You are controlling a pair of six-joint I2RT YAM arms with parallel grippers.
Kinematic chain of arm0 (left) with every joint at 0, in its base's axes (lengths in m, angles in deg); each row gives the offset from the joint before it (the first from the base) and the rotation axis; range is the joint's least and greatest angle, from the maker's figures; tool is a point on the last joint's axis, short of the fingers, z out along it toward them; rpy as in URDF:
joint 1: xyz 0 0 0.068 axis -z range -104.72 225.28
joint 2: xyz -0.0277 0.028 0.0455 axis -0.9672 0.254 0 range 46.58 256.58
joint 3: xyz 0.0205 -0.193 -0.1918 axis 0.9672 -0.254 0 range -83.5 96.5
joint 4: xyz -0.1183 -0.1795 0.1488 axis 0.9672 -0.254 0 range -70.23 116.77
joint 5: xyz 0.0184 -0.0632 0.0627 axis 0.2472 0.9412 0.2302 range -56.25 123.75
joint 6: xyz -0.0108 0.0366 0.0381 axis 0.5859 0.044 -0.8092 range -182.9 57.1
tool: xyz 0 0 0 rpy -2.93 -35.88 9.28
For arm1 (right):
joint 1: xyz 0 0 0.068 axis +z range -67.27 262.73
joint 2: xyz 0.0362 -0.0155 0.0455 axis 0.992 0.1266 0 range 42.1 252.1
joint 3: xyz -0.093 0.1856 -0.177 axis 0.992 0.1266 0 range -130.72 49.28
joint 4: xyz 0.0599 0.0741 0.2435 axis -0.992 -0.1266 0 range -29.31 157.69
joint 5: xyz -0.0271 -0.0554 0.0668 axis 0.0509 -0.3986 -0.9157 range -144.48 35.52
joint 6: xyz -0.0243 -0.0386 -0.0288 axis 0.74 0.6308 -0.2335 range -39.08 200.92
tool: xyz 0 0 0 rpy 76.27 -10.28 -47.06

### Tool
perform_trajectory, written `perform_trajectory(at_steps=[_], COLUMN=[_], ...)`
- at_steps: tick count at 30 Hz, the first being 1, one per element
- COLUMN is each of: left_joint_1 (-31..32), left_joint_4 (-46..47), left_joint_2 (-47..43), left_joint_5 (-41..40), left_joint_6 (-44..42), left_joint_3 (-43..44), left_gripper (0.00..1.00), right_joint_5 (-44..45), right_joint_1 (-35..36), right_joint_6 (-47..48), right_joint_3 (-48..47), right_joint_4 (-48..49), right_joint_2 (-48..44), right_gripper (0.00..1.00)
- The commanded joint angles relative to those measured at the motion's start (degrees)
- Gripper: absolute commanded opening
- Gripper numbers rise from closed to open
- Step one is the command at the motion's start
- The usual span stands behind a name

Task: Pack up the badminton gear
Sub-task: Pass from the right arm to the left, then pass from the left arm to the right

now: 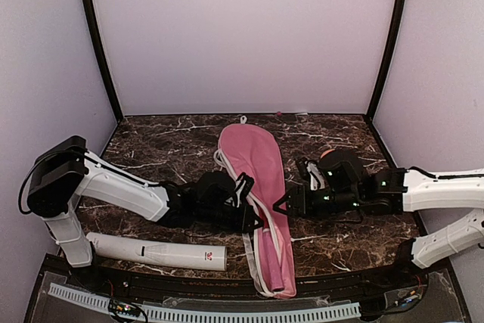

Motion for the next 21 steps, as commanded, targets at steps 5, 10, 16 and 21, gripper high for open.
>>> perform_trajectory(at_steps=[5,10,16,21], left_joint_1=[0.59,0.59,0.68,0.81], left_joint_4=[0.23,0.27,0.13,0.22], left_joint_2=[-4.90,-4.80,-4.81,-5.11], left_joint_5=[-1.65,-1.56,-1.56,-1.88], left_joint_6=[-1.86,-1.58,-1.56,-1.59], left_joint_3=[2.21,2.15,2.30,2.24], left_gripper=[0.00,0.00,0.00,0.00], right_joint_5=[-0.30,0.89,-1.79,-3.99], right_joint_1=[9.69,14.63,19.08,21.01], right_joint_6=[-3.45,-7.21,-9.89,-11.00], right_joint_3=[-1.25,-1.00,-1.11,-1.01], right_joint_4=[-12.63,-10.96,-9.26,-5.62], right_joint_2=[-1.81,-0.39,3.09,6.69], right_gripper=[0.41,0.27,0.40,0.48])
